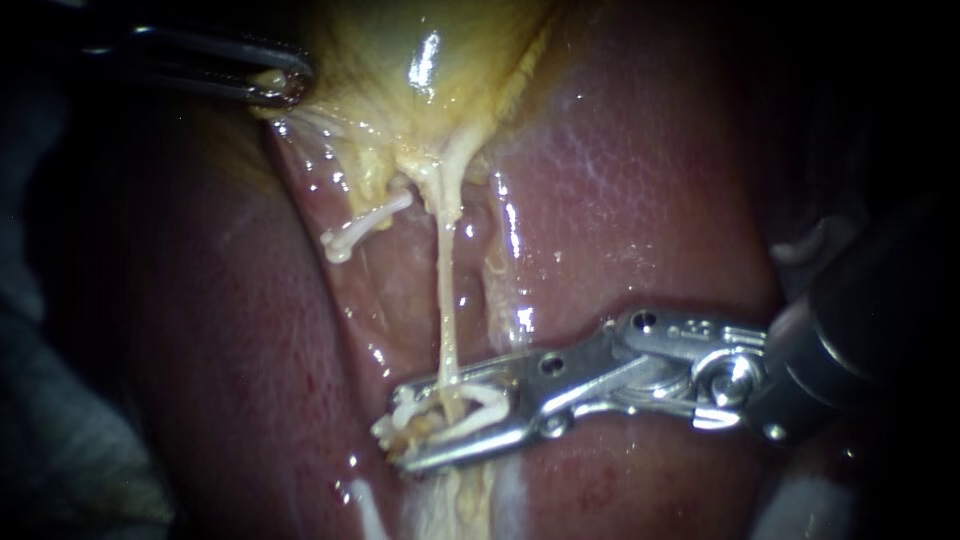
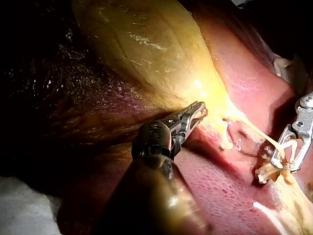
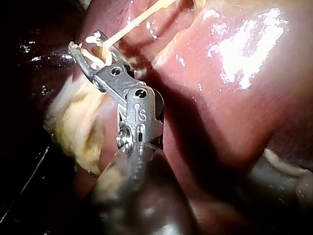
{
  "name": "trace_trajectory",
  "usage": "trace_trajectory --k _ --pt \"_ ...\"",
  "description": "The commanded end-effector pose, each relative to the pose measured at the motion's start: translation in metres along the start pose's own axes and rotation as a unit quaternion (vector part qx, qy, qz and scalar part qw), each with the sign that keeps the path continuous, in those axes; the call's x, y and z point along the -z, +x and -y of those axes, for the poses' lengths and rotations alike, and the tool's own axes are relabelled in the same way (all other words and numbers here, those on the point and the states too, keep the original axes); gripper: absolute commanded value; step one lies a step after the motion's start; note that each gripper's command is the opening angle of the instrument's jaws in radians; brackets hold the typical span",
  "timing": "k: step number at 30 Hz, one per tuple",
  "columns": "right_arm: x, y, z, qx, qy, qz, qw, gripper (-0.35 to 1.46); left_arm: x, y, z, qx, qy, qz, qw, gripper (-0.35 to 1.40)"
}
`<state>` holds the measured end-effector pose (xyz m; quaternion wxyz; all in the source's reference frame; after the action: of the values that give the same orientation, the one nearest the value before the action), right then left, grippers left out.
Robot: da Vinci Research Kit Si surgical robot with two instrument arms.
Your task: Clipping first clip right tube
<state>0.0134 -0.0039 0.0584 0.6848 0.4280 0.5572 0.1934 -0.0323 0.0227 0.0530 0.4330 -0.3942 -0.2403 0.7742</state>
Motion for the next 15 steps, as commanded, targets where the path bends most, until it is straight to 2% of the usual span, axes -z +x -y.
trace_trajectory --k 1,4,5,15 --pt "0.0002 -0.0001 0.0000 -0.003 -0.005 -0.002 1.0000 -0.04 0.0000 0.0000 0.0000 0.000 0.000 0.000 1.0000 -0.35" --pt "0.0004 -0.0002 0.0001 -0.011 -0.017 -0.007 0.9998 -0.22 0.0000 0.0000 0.0000 0.000 0.000 0.000 1.0000 -0.35" --pt "0.0005 -0.0003 0.0001 -0.017 -0.021 -0.009 0.9996 -0.34 0.0000 0.0000 0.0000 0.000 0.000 0.000 1.0000 -0.35" --pt "0.0009 -0.0006 0.0003 -0.026 -0.022 -0.011 0.9994 -0.35 0.0000 0.0000 0.0000 0.000 0.000 0.000 1.0000 -0.35"
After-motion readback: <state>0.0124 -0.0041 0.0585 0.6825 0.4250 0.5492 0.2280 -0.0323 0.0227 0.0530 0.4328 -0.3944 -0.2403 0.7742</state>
